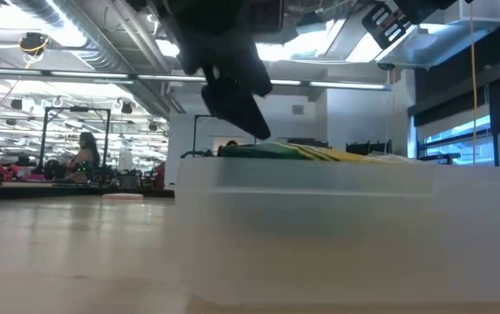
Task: Pack school essentials
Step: Adjust the pink box
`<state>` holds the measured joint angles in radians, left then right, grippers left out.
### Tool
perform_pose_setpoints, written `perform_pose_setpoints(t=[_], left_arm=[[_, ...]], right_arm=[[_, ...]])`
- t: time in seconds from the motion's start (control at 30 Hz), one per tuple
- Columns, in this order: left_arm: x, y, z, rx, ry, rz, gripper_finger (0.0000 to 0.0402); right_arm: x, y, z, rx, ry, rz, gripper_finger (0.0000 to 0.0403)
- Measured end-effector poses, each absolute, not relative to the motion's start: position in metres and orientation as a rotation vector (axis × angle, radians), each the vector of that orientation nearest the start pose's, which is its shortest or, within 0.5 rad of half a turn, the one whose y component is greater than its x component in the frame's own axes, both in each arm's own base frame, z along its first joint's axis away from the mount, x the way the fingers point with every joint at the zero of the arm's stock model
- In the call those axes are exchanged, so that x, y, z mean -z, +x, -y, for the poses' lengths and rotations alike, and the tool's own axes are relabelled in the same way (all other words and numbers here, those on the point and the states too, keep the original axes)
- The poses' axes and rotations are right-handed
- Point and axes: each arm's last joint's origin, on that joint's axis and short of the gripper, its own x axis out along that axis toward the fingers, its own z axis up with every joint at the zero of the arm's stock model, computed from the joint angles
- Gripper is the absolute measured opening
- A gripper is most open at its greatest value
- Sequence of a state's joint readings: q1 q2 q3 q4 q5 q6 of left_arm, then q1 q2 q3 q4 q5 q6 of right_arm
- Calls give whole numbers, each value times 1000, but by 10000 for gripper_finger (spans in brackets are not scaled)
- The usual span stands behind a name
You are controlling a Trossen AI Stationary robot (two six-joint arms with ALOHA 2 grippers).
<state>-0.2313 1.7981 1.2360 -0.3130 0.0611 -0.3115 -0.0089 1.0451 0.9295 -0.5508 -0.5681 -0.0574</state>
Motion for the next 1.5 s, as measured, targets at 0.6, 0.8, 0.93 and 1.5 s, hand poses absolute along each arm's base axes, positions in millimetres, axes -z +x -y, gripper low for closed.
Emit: perform_pose_setpoints(t=[0.6,0.8,0.93,1.5], left_arm=[[-185,374,38,144,-353,-1069,377],[-175,378,38,118,-319,-1076,377],[-174,378,30,45,-294,-1067,377],[-183,380,20,20,-294,-1037,377]], right_arm=[[-307,211,-14,-557,136,-626,30],[-307,211,-14,-556,136,-623,30],[-307,211,-14,-556,136,-623,30],[-307,211,-14,-556,136,-623,30]])
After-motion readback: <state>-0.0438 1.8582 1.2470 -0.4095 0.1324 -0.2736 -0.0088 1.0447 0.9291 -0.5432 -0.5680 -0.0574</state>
